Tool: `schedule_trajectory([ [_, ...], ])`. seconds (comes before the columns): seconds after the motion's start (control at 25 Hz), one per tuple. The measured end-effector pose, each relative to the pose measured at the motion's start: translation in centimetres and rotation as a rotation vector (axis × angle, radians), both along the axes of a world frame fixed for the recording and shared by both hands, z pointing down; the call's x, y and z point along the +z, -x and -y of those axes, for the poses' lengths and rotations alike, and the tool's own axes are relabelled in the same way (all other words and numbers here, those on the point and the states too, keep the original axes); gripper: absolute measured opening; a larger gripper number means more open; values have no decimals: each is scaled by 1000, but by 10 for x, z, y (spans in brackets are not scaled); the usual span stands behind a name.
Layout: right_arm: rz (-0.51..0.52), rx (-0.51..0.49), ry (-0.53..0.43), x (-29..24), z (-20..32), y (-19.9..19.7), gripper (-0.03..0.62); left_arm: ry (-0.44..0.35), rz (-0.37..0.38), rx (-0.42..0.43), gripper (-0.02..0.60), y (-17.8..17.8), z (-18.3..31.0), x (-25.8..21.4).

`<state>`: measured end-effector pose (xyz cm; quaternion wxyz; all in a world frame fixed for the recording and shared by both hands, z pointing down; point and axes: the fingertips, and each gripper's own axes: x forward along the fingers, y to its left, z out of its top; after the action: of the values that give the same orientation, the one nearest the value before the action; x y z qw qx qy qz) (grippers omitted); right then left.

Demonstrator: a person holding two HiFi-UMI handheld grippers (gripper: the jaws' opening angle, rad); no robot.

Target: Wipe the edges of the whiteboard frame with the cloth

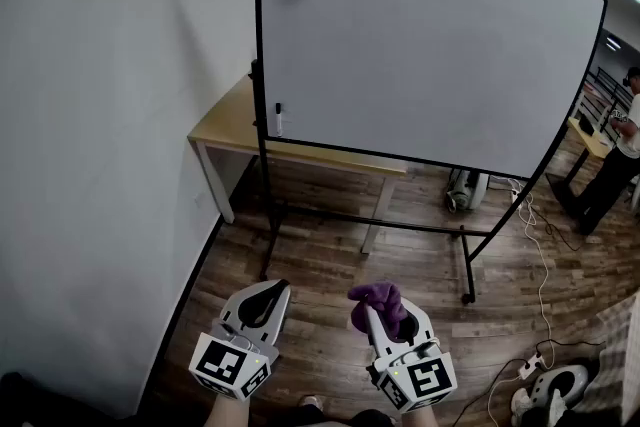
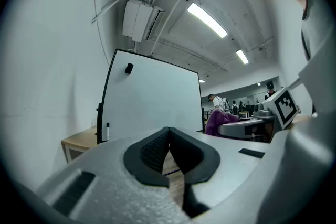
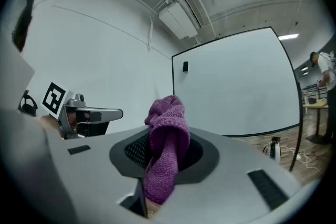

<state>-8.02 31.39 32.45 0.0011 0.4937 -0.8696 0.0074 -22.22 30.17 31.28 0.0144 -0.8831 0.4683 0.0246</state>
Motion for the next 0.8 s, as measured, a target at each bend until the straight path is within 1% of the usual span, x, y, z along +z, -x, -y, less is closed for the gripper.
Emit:
schedule_trajectory([
  [0.24, -1, 4, 0, 3, 2, 3, 85, -2, -15, -4, 17, 7, 4, 0],
  [0.8, 8, 48, 11, 4, 8, 4, 86, -12, -14, 12, 17, 14, 12, -3],
])
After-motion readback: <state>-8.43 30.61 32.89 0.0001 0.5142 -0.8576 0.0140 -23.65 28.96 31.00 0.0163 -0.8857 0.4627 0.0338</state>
